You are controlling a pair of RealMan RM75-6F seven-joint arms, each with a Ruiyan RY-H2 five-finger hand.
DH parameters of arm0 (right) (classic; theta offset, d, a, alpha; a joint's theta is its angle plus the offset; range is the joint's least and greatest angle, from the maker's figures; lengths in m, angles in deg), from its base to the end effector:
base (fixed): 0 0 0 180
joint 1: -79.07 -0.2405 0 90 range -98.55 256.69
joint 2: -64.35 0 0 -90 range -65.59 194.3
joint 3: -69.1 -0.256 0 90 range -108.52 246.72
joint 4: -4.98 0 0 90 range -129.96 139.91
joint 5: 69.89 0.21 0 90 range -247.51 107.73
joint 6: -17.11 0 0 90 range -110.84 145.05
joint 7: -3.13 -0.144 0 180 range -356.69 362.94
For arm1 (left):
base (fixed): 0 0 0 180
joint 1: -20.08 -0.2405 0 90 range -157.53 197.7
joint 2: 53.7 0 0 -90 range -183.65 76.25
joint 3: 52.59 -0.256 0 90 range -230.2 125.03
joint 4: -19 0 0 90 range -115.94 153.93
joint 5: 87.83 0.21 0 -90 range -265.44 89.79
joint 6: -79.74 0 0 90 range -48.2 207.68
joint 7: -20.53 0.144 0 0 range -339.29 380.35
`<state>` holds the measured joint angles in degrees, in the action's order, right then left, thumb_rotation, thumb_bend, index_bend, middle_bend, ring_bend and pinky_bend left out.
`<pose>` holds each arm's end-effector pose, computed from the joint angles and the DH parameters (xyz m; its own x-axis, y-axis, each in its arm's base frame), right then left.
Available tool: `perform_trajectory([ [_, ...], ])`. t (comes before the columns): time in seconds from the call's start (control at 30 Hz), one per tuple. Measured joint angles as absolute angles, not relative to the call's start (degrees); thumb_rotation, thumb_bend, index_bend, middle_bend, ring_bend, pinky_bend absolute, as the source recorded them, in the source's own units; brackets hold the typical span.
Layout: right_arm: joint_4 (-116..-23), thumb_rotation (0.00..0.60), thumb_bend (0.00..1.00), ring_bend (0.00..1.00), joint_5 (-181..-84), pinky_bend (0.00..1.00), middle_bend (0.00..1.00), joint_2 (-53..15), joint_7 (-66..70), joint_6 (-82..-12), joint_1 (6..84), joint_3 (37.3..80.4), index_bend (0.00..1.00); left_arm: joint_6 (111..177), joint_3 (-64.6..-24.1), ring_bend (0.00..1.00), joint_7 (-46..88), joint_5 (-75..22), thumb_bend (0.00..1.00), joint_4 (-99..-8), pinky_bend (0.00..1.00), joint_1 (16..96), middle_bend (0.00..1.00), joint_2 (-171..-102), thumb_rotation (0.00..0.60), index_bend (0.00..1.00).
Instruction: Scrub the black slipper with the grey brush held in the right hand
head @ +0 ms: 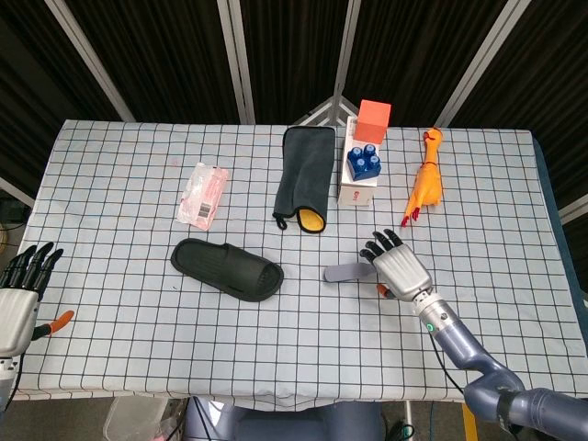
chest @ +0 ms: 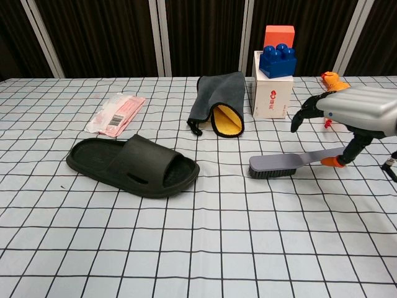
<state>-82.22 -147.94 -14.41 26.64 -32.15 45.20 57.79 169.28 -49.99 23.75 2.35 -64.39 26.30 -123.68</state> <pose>-0.1922 -0.3265 0.0273 0.6642 -0.1823 0.7250 -0.7069 -0.4687 0.5298 -0.3139 0.1885 0.1455 0.4906 -0.0906 0.8667 0.8627 -0.0898 -0.4977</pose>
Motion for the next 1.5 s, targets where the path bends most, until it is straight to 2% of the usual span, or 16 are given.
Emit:
perform_trajectory([
  [0.2,-81.23,0.600,0.32,0.12,-145.00,0.11,0.24,-16.18,30.47,-29.98,42.53,57.34,0.29,168.53,-49.39,0.02,25.11,0.70,0.08,-64.65,0.12,26.28,0.04,-123.81,0.600,0.00],
  [0.37,-81.01,0.600,0.38,0.13,-142.07,0.11,0.24,-17.64,33.85,-29.17,40.81,57.21,0.30,168.08,-49.39,0.02,25.04,0.44,0.09,-64.79,0.12,26.40,0.04,-123.60,0.600,0.00],
  [0.9,-82.43,0.600,0.39,0.13,-129.51,0.11,0.24,-20.84,48.14,-30.51,37.43,59.48,0.30,168.44,-49.59,0.02,22.98,0.79,0.09,-64.91,0.12,26.15,0.04,-122.63,0.600,0.00],
  [1.23,-82.68,0.600,0.39,0.13,-125.84,0.11,0.24,-22.01,50.52,-32.46,35.71,61.07,0.30,168.14,-49.73,0.03,22.84,0.90,0.08,-64.90,0.12,26.24,0.05,-122.56,0.600,0.00],
  [1.37,-82.00,0.600,0.39,0.16,-125.61,0.15,0.24,-22.48,49.88,-32.66,35.35,61.36,0.31,167.81,-49.81,0.03,22.84,0.88,0.08,-64.96,0.12,26.36,0.05,-122.54,0.600,0.00],
  [1.5,-81.03,0.600,0.39,0.20,-126.67,0.21,0.28,-23.07,48.92,-33.33,35.12,61.60,0.36,167.73,-49.81,0.03,22.80,0.82,0.09,-64.97,0.12,26.39,0.06,-122.52,0.600,0.00],
])
